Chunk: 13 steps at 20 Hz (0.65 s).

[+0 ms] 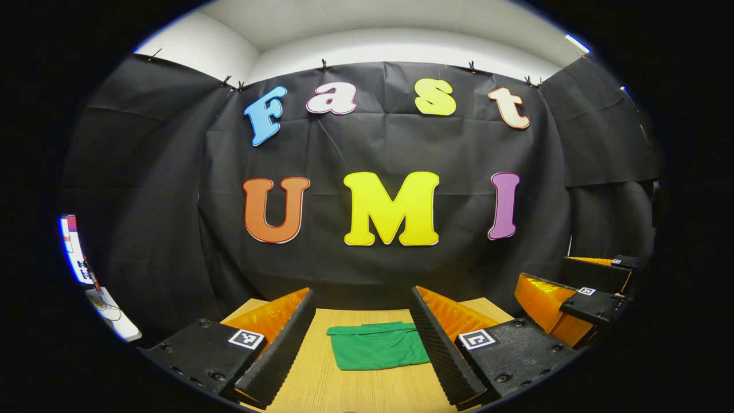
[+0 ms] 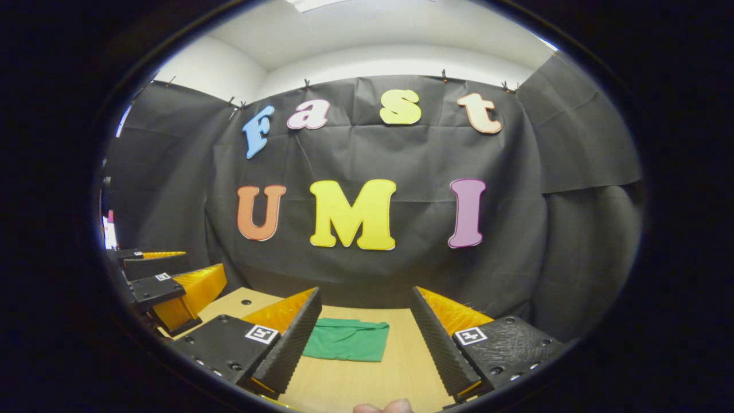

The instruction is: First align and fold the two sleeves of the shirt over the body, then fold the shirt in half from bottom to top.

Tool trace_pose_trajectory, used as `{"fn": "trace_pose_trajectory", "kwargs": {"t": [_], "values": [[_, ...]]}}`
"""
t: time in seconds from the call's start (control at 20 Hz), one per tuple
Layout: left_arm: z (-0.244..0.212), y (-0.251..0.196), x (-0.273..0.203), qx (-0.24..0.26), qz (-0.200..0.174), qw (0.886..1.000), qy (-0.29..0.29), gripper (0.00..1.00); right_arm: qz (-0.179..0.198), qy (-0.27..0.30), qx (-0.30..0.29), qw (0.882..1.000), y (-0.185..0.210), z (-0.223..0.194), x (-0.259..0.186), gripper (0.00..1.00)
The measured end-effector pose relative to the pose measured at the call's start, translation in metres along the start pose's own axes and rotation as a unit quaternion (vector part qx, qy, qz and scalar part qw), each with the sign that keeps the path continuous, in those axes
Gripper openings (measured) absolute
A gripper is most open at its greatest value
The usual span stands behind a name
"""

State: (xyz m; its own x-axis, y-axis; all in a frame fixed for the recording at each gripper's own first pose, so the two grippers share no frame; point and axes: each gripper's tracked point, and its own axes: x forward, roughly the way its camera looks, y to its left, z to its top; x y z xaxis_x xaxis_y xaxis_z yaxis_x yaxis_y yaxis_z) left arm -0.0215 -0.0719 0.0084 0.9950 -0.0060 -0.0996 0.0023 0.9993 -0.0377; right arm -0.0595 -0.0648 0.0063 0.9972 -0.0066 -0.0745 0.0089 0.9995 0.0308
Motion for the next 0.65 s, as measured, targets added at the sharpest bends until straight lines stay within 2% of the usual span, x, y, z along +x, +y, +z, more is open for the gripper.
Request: {"fn": "trace_pose_trajectory", "kwargs": {"t": [0.65], "values": [[-0.0052, 0.0065, 0.0034, -0.006, 0.004, 1.000, 0.013, 1.00, -0.002, 0.008, 0.002, 1.000, 0.0038, -0.0015, 0.0045, 0.95]]}}
